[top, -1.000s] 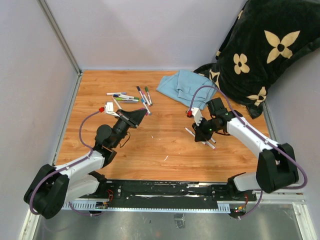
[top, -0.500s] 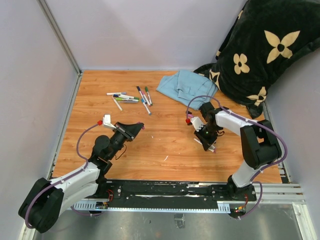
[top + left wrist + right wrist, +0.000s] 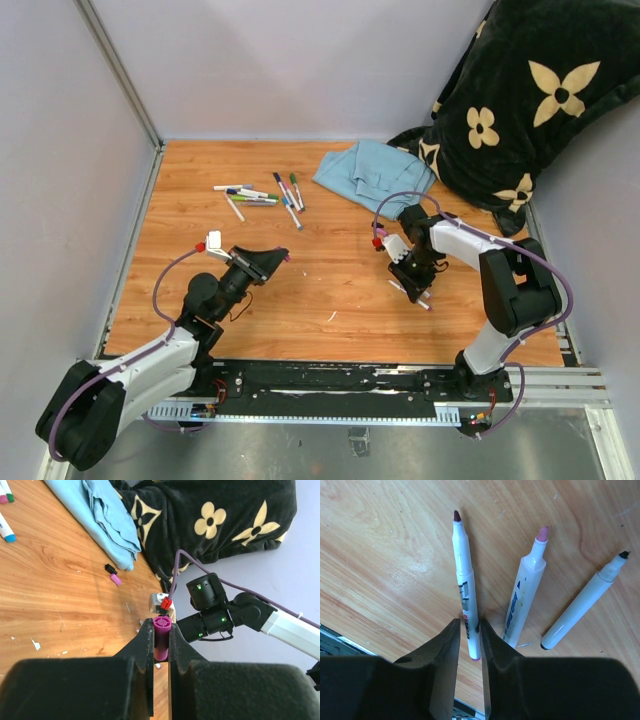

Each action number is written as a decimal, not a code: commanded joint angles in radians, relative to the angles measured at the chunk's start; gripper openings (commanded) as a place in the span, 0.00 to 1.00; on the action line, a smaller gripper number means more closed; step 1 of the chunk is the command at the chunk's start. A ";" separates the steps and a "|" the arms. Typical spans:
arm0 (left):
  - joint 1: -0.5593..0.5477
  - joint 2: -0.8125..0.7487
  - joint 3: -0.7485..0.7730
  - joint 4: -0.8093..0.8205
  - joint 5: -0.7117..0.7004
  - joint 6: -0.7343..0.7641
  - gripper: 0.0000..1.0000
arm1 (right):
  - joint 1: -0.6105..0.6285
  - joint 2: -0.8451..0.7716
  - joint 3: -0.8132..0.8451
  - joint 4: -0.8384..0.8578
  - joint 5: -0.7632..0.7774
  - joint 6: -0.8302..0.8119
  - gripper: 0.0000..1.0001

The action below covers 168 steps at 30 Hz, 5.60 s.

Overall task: Open the pen caps
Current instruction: Place the pen at the center of the board, then place the pen cap at the center of the board, then pick up the pen from the center of the board.

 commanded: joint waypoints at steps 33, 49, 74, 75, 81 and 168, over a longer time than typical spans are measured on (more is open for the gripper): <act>-0.272 0.355 0.140 0.014 -0.119 0.018 0.00 | -0.009 -0.124 0.053 -0.052 -0.061 -0.060 0.31; -0.340 0.702 0.369 0.013 -0.138 -0.007 0.00 | -0.049 -0.188 0.060 -0.055 -0.097 -0.081 0.35; -0.340 1.118 0.939 -0.462 -0.238 -0.023 0.03 | -0.088 -0.207 0.059 -0.054 -0.106 -0.083 0.38; -0.340 1.133 0.961 -0.474 -0.238 -0.021 0.03 | -0.088 -0.208 0.060 -0.053 -0.106 -0.083 0.38; -0.338 1.207 1.068 -0.559 -0.275 -0.042 0.05 | -0.092 -0.210 0.059 -0.054 -0.108 -0.081 0.38; 0.182 0.796 0.892 -0.838 -0.235 0.631 0.97 | -0.109 -0.245 0.056 -0.055 -0.167 -0.106 0.40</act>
